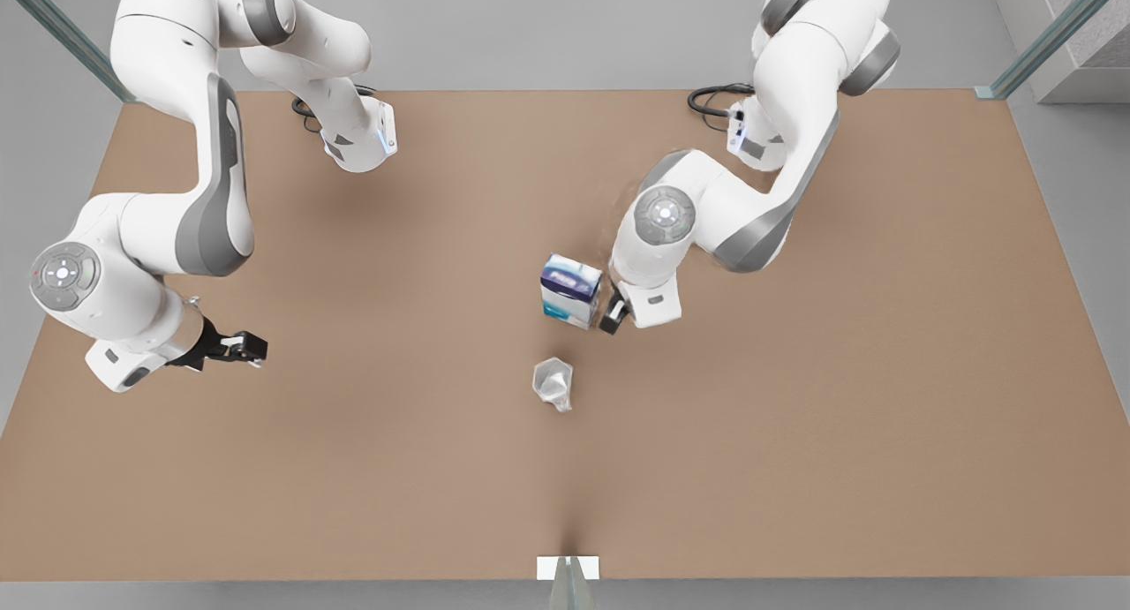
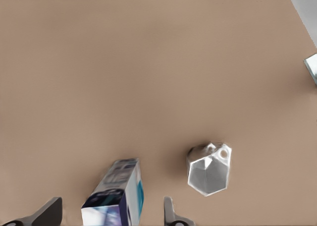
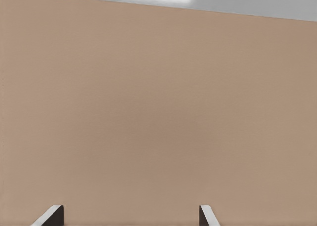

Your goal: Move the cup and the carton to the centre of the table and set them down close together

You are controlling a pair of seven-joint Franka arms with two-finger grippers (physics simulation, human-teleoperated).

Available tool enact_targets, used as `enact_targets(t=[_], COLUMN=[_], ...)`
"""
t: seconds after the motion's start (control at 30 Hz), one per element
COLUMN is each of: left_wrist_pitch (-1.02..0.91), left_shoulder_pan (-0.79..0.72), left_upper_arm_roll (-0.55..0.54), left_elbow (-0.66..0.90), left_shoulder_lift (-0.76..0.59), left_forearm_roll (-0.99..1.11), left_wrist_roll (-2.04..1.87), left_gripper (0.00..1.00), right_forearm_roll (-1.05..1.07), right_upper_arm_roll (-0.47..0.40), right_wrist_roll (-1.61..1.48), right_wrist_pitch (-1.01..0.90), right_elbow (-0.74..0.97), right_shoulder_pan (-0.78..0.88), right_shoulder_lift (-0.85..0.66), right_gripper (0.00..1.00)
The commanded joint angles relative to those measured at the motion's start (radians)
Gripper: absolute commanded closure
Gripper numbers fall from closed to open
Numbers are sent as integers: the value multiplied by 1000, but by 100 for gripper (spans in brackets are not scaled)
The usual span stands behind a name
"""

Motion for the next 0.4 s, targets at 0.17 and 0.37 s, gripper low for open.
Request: enact_targets(t=[0.17,0.37], left_wrist_pitch=[-224,-224], left_shoulder_pan=[315,299], left_upper_arm_roll=[171,176], left_elbow=[-90,-213], left_shoulder_lift=[-287,-464], left_forearm_roll=[-81,-33], left_wrist_roll=[1324,1330], left_gripper=[0,0], right_forearm_roll=[-3,-8], right_upper_arm_roll=[0,0], right_wrist_roll=[-2,-2], right_wrist_pitch=[-1,-1], right_elbow=[0,0], right_shoulder_pan=[1,1], right_shoulder_lift=[0,1], right_gripper=[0,0])
